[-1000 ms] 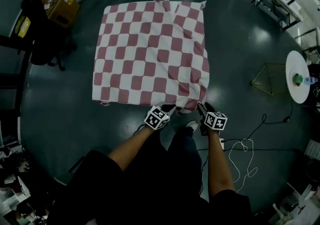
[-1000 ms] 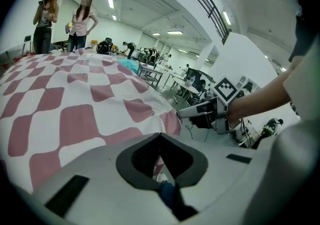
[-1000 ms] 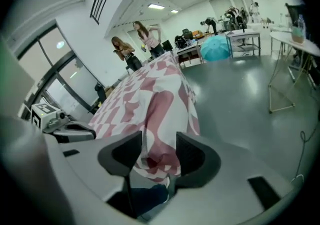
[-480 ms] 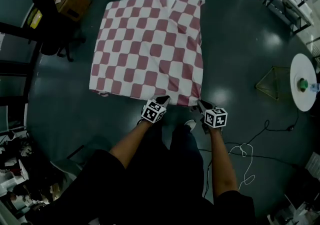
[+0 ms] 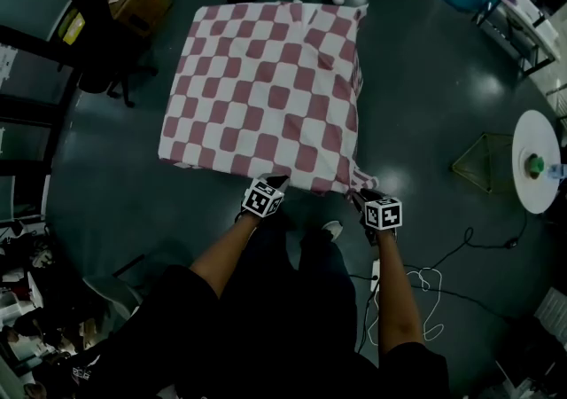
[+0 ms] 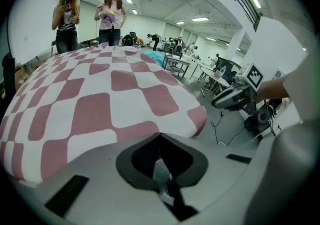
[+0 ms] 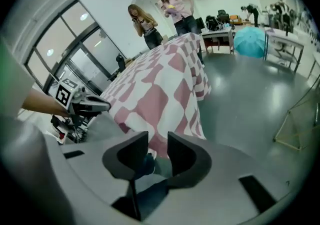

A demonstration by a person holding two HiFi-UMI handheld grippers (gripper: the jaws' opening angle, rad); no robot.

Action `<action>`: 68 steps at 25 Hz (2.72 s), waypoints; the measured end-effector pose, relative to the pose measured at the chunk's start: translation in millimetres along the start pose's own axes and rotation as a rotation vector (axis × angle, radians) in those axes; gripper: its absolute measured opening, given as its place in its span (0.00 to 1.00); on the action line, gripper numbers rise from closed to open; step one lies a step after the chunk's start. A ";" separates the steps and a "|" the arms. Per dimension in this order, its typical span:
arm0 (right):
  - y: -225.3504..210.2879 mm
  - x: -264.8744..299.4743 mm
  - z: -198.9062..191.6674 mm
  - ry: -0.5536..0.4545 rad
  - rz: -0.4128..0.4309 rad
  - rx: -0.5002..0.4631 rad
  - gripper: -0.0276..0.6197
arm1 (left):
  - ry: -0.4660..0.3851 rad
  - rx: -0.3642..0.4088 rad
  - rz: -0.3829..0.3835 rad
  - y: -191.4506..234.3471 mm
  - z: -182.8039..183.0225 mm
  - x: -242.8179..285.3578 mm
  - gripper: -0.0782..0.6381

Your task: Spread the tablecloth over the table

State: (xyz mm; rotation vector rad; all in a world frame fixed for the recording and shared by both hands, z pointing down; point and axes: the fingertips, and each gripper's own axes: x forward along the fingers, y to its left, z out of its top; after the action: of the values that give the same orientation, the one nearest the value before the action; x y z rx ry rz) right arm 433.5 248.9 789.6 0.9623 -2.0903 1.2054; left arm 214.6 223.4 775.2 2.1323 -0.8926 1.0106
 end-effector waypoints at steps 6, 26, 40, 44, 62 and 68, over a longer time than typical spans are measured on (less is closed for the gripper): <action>12.4 -16.0 66.2 -0.183 -0.022 -0.047 0.14 | -0.097 0.088 -0.036 -19.1 37.2 -3.9 0.13; 71.4 73.7 188.4 0.031 -0.047 -0.405 0.08 | -0.182 -0.152 -0.233 -7.5 91.3 18.0 0.13; -48.2 131.3 410.4 0.094 -0.189 -0.620 0.08 | -0.310 -0.302 -0.052 64.2 219.0 34.2 0.13; -87.7 155.3 415.9 0.195 -0.176 -0.643 0.08 | -0.300 -0.368 -0.027 65.3 233.9 54.8 0.13; -114.9 174.8 481.1 0.106 -0.149 -0.589 0.07 | -0.159 -0.402 0.019 82.0 211.8 94.3 0.13; -125.8 182.9 482.6 0.140 -0.189 -0.540 0.07 | -0.134 -0.414 0.014 80.0 200.8 97.1 0.13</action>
State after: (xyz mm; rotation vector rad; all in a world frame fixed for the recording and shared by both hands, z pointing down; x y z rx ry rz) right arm 376.4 -278.7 767.0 0.7707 -2.0031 0.5469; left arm 281.5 -3.8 768.4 1.8561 -1.0768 0.6268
